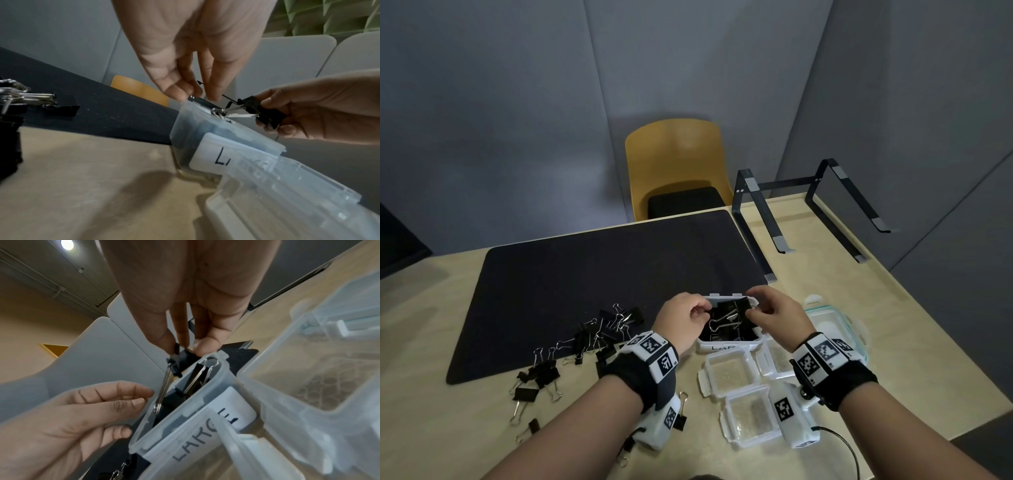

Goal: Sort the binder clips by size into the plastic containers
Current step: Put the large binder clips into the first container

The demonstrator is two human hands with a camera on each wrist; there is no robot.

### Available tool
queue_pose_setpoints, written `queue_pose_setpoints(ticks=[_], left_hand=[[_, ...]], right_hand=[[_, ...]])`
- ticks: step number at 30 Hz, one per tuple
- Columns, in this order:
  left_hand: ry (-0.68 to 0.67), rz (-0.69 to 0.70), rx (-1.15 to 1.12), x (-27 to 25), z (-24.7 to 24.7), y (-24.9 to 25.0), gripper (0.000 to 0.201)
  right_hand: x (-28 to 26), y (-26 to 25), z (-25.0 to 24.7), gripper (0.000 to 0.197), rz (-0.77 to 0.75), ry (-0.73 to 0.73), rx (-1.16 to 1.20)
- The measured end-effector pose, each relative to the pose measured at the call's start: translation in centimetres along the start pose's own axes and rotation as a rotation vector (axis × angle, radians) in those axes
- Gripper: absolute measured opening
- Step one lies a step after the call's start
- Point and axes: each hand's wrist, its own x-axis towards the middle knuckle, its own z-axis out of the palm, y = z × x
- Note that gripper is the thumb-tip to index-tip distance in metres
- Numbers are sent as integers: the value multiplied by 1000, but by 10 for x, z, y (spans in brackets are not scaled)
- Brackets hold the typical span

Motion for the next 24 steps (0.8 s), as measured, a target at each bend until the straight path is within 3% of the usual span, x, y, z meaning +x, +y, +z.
queue_pose_setpoints(ticks=[3, 15, 24], left_hand=[[-33, 15, 125, 3, 3, -2, 13], [-93, -84, 127, 14, 14, 0, 14], [-137, -93, 111, 14, 13, 2, 23]], right_hand=[[1, 2, 0, 21, 37, 32, -26], [2, 5, 1, 39, -27, -81, -347], [4, 8, 1, 40, 3, -112, -342]])
